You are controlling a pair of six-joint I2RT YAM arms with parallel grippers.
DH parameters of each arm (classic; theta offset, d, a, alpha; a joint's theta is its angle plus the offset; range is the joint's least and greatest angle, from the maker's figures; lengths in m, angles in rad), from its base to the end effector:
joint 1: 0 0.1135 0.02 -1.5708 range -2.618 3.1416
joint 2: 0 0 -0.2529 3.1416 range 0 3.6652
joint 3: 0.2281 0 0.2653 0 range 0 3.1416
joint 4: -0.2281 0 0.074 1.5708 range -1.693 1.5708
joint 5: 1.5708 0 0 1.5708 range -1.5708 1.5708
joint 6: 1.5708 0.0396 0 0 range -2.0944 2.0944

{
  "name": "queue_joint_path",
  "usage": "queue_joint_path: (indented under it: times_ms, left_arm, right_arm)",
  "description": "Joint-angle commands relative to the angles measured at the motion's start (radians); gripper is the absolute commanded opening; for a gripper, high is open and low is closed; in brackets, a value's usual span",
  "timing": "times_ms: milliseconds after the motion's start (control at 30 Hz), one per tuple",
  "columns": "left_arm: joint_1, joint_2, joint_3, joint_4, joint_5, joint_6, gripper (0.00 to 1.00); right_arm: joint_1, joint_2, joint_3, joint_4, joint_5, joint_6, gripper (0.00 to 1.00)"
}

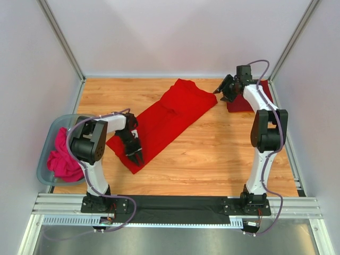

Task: Fold and stack the t-shirts
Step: Fold the tshirt

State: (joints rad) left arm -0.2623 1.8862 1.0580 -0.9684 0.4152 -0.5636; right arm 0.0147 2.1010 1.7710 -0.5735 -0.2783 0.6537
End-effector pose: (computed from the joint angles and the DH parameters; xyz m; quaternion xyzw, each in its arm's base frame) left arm 0.2786 -0.0913 0.0967 0.1689 -0.9578 0.1433 0.1832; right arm 0.4810 0.0179 0.2167 0.2508 0.9026 0.2302 0.2634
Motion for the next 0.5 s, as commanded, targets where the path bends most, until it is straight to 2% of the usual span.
queue_joint_path:
  times_ms: [0,100,200,467]
  left_arm:
    - [-0.032,-0.051,-0.041,0.086,-0.016,-0.016,0.35]
    - [-0.032,-0.128,-0.053,0.07,-0.009,-0.054,0.37]
    - [-0.038,-0.144,-0.03,0.048,0.008,-0.081,0.38]
    - [-0.061,-0.047,0.0,0.053,-0.049,-0.116,0.39]
  right_arm:
    - [0.007,0.051,0.012,0.009,0.018,-0.009,0.58]
    - [0.021,0.077,-0.018,0.081,0.01,0.012,0.58]
    - [0.021,0.132,0.022,0.104,-0.018,0.023,0.57]
    - [0.021,0.309,0.166,0.086,-0.015,0.041,0.52]
